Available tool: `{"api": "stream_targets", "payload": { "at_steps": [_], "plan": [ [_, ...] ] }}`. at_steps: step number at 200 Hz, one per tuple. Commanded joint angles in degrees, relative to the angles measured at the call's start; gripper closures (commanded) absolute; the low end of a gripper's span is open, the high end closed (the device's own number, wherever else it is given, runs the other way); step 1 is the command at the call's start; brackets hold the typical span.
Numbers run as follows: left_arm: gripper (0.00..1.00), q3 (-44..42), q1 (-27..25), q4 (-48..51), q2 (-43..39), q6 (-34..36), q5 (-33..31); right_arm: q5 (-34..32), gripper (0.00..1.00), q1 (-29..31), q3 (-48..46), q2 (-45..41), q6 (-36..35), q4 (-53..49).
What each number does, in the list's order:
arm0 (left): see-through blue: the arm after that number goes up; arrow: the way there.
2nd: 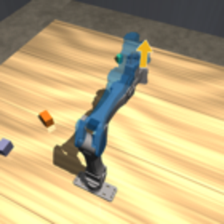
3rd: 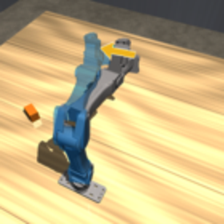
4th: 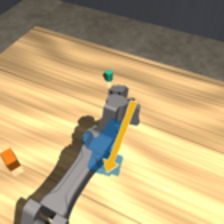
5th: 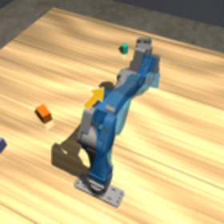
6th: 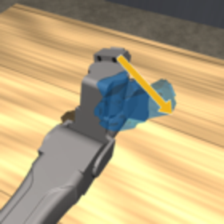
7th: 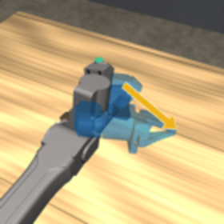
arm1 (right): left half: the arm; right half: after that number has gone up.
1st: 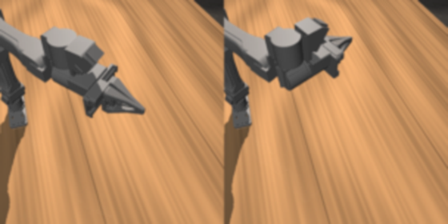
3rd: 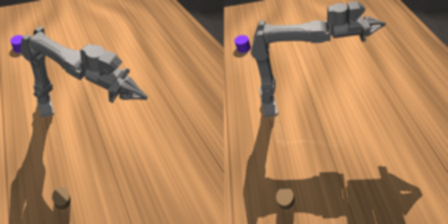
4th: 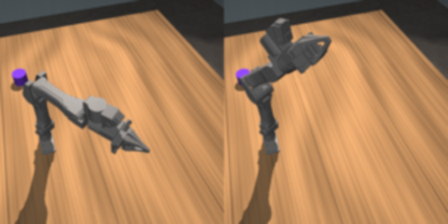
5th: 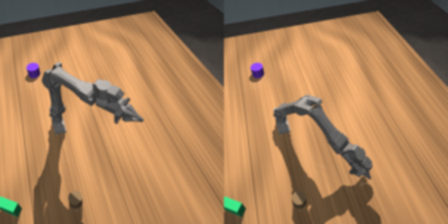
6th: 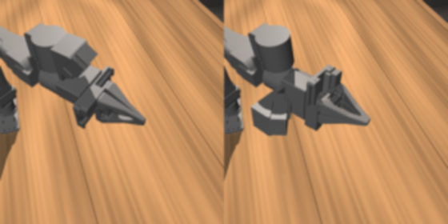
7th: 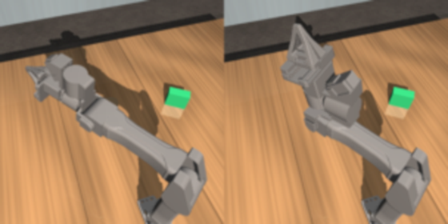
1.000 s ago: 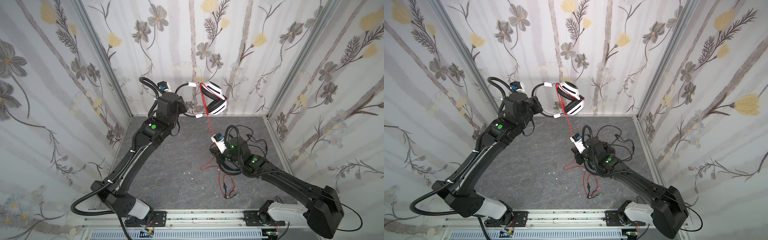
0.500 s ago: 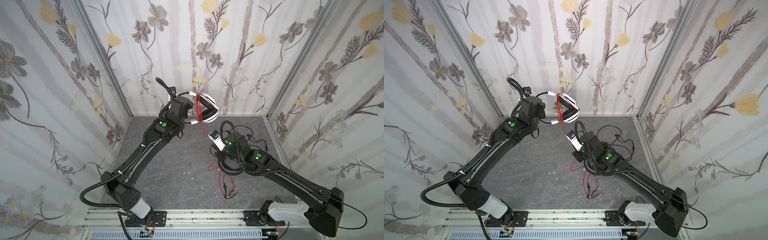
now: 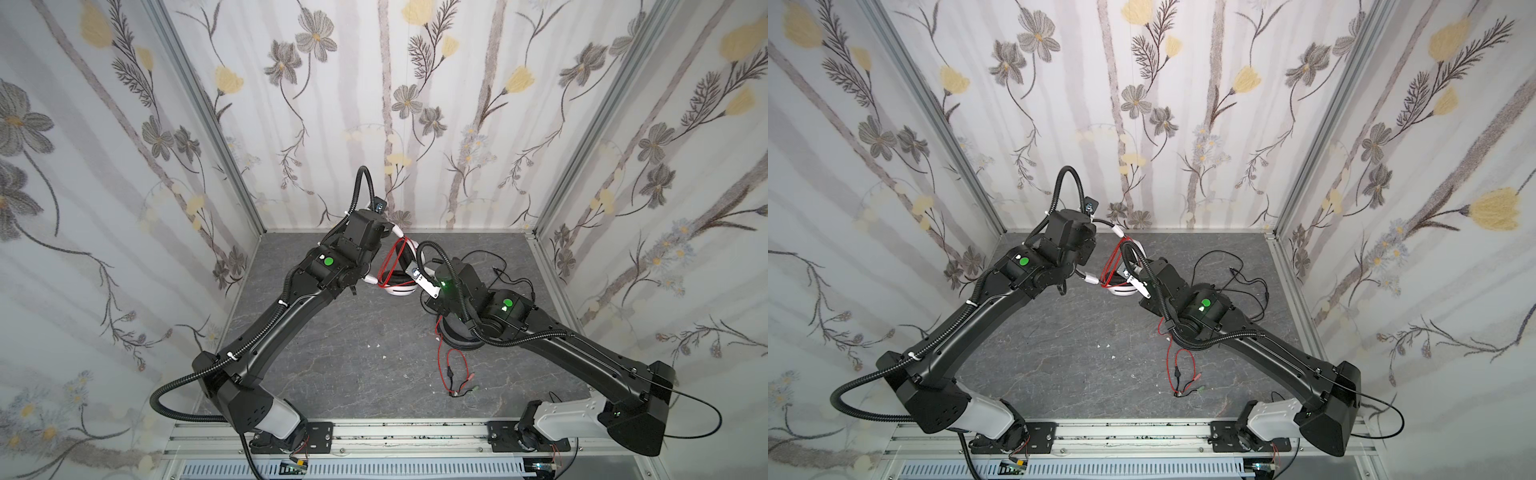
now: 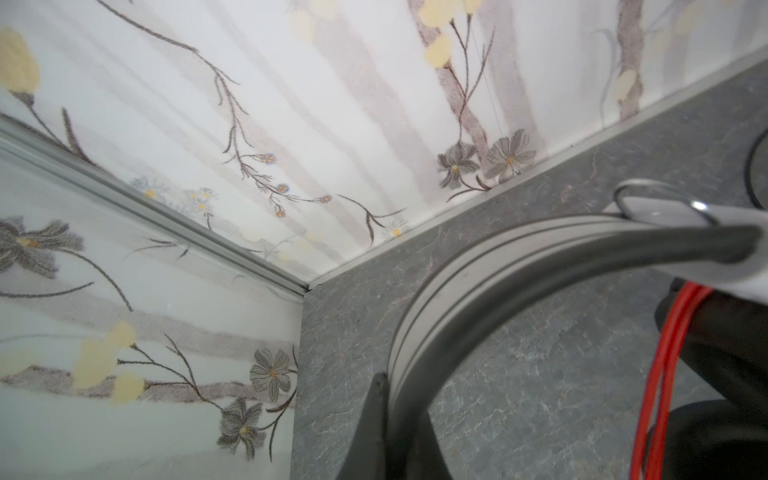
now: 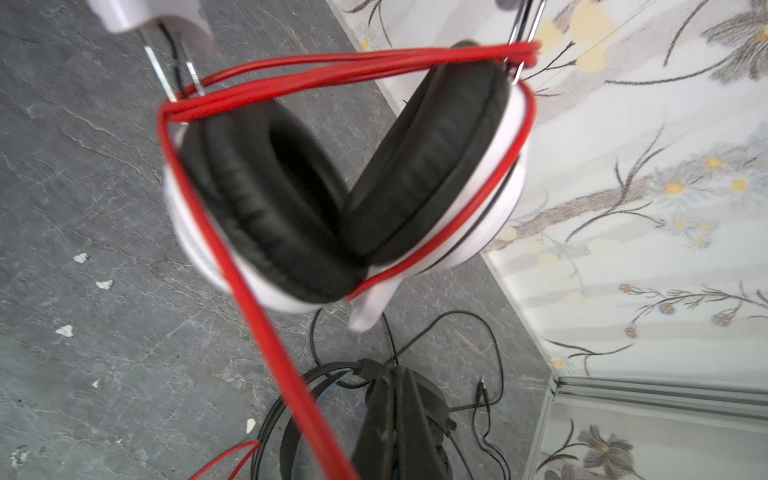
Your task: Wrap the headphones
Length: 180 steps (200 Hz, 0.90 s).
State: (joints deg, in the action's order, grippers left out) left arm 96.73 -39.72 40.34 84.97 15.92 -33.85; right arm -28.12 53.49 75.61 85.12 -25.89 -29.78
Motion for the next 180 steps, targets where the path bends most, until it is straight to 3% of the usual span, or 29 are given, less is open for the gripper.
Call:
{"api": "stream_targets", "payload": {
  "at_steps": [1,26,60,105,180],
  "plan": [
    [1.00,-1.70,-0.03,2.56,-2.92,5.06,9.15,-4.34,1.00,2.05,1.29,0.95,-5.08,0.70],
    [1.00,-2.97,0.00,5.55,-5.57,6.93,12.91,-7.39,0.99,6.14,1.46,2.05,-7.03,0.54],
    [1.00,-5.36,0.00,8.10,-8.47,8.16,18.12,-7.93,0.98,6.62,0.32,1.67,-6.54,1.28],
    [1.00,-4.24,0.09,12.18,-10.22,4.42,27.09,1.19,0.86,6.71,-4.60,-5.41,-6.22,6.64],
    [1.00,-1.09,0.08,13.69,-10.84,1.86,34.90,1.89,0.83,6.22,-8.73,-7.84,-5.52,9.26]
  ]
}}
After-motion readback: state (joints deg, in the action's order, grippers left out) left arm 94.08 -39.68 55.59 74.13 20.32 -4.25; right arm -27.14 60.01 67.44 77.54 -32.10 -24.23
